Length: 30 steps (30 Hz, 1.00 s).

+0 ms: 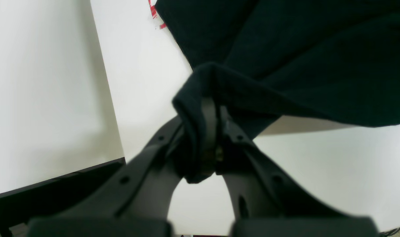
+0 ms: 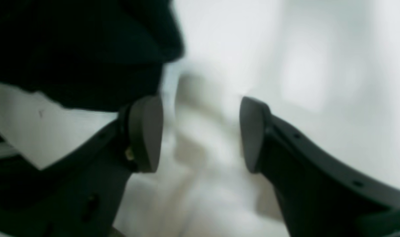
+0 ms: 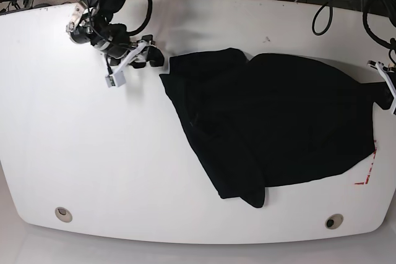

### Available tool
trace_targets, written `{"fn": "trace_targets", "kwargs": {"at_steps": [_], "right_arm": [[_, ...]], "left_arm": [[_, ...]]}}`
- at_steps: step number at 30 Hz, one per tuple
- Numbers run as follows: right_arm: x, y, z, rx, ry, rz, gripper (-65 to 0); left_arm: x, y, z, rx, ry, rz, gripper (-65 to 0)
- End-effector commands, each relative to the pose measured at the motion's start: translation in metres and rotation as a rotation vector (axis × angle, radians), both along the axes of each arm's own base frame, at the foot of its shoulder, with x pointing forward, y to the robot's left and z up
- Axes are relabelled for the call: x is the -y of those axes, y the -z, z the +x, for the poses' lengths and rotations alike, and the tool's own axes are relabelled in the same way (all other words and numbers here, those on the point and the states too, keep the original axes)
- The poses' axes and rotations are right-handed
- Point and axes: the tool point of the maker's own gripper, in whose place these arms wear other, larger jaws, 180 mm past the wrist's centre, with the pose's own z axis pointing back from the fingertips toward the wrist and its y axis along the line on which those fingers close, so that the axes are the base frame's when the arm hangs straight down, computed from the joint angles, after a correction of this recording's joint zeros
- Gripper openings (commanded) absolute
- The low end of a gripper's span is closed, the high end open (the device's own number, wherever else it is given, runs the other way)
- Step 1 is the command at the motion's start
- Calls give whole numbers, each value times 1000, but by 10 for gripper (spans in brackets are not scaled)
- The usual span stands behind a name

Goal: Fold the T-shirt properly
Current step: 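Regrasp the shirt edges with both grippers and lift it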

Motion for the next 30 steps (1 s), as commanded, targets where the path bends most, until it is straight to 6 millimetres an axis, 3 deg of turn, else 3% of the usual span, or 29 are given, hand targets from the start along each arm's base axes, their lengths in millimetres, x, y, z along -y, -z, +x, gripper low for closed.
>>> {"fn": "trace_targets", "kwargs": {"at_steps": [1, 4, 9, 18, 21, 25, 30], "right_arm": [[-13, -8, 6, 29, -27, 25, -293], [-34, -11, 8, 38, -69, 52, -293], [-52, -9, 9, 34, -107, 83, -293], [-82, 11, 28, -5, -72, 214, -296], [-84, 13, 30, -10, -72, 222, -368], [-85, 13, 29, -10, -75, 222, -626], [-79, 9, 21, -2, -75, 196, -650]], "left_arm": [[-3, -15, 5, 38, 9, 28, -650], [-3, -15, 5, 38, 10, 29, -650], [-4, -14, 3, 32, 8, 28, -650], [-2, -13, 3, 31, 11, 25, -650], [2, -8, 3, 33, 5, 5, -650], [-5, -5, 0, 16, -22, 45, -650], [-3, 4, -3, 3, -45, 42, -650]]}}
